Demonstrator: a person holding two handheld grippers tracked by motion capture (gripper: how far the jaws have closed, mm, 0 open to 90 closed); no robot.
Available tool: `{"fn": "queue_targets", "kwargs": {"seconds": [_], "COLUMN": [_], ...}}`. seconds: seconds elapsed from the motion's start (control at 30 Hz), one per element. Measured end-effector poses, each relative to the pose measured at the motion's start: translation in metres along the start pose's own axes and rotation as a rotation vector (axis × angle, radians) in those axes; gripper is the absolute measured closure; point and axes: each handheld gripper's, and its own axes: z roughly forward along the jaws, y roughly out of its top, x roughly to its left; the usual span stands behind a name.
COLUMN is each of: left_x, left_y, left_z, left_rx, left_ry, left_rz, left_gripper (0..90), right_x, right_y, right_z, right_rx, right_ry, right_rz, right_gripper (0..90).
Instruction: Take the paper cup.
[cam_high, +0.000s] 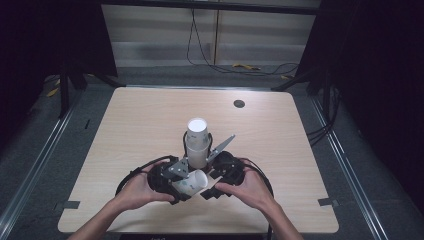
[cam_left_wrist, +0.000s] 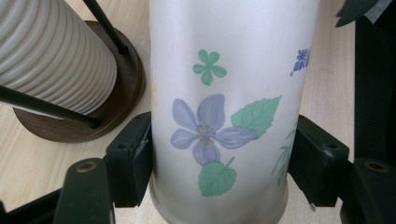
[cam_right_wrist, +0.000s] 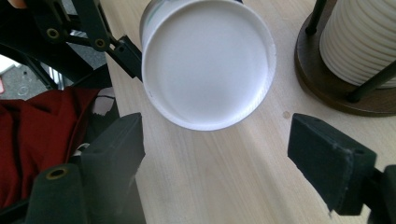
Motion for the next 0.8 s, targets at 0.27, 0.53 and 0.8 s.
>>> {"fn": "queue_targets", "kwargs": {"seconds": [0.27, 0.53, 0.8], "left_x": [-0.001, -0.001, -0.002], "left_y": [0.001, 0.007, 0.01], "left_z": [0.002, 0.002, 0.009], "left_rx": [0.025, 0.033, 0.038], "left_ry": [0.005, 0.01, 0.013], "left_rz": [0.017, 0.03, 0.038], "left_gripper": [30.9, 31.0, 31.0], "right_x": [-0.002, -0.004, -0.007], "right_y": [0.005, 0.012, 0.014], "right_z": [0.001, 0.002, 0.004], "right_rx": [0.015, 0.027, 0.049], "right_ry": [0.017, 0.018, 0.047], "right_rz": [-0.006, -0.005, 0.009], "right_gripper": [15.8, 15.2, 19.4]}}
